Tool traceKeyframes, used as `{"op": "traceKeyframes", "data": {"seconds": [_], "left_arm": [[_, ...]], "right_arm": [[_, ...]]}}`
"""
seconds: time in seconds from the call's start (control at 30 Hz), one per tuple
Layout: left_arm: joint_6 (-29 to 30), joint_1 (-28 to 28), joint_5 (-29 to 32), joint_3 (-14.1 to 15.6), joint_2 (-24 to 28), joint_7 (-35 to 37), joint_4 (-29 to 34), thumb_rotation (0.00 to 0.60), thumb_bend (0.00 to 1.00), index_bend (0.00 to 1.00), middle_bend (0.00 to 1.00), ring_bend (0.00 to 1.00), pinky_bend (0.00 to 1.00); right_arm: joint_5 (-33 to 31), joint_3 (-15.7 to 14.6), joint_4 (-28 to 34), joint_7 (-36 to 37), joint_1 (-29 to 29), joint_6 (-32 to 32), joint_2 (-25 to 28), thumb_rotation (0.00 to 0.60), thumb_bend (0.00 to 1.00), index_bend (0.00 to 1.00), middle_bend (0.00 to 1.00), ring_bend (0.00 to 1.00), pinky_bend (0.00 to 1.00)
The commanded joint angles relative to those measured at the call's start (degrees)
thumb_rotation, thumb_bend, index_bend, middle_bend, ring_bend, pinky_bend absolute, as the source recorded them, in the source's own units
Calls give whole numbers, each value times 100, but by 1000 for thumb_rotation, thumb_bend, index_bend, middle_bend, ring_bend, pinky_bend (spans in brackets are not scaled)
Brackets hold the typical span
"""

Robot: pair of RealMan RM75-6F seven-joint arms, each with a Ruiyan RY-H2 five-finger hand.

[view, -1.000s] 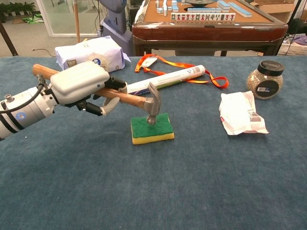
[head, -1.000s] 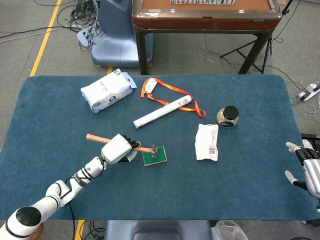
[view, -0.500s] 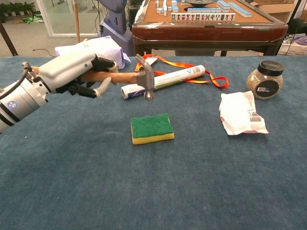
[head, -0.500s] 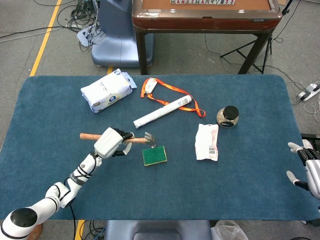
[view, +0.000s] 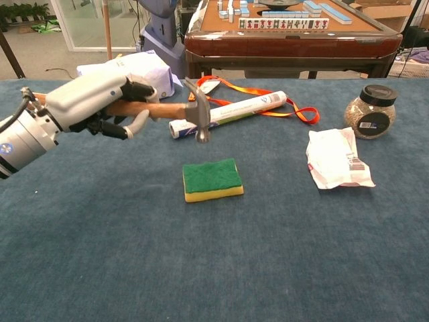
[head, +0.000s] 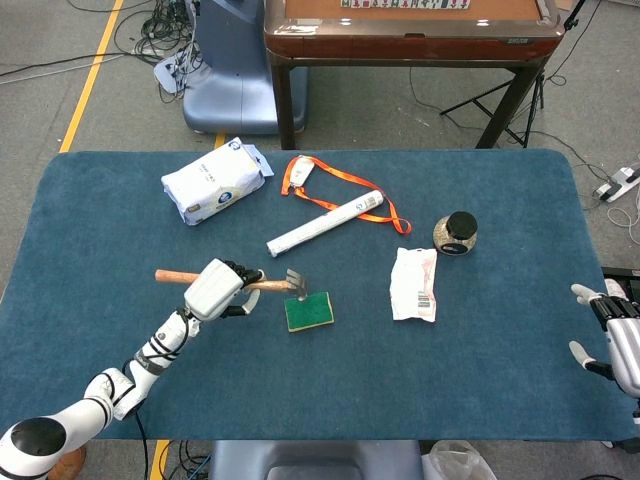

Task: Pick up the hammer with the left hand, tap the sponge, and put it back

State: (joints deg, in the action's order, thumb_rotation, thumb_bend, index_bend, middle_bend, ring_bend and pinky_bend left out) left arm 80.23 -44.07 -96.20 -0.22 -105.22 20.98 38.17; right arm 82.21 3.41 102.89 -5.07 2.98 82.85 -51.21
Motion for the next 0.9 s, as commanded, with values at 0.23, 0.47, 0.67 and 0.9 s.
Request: {"op": "traceKeyframes", "data": {"seconds": [0.23, 0.47, 0.67, 0.9], "left_arm": [[-211, 5, -349, 439, -458, -310, -855, 600, 589, 753, 845, 757, 957], [-52, -20, -52, 93, -194, -68, -360, 600, 589, 757, 846, 756, 956], [126, -7, 173, -222, 264, -149, 279, 600, 589, 757, 846, 754, 957], [-238, 197, 338, -127, 491, -462, 388, 600, 589, 757, 845, 748, 953]], "right_arm": [[-7, -11, 16, -8, -27, 25, 27, 600, 226, 212, 318, 263, 352], [26, -4, 5, 29, -35, 60, 32, 600, 226, 212, 318, 263, 352], [34, -14, -32, 76, -41, 53, -3, 600, 225, 211, 318, 263, 352], [97, -21, -49, 105, -34, 65, -20, 600, 226, 212, 318, 263, 352]]}}
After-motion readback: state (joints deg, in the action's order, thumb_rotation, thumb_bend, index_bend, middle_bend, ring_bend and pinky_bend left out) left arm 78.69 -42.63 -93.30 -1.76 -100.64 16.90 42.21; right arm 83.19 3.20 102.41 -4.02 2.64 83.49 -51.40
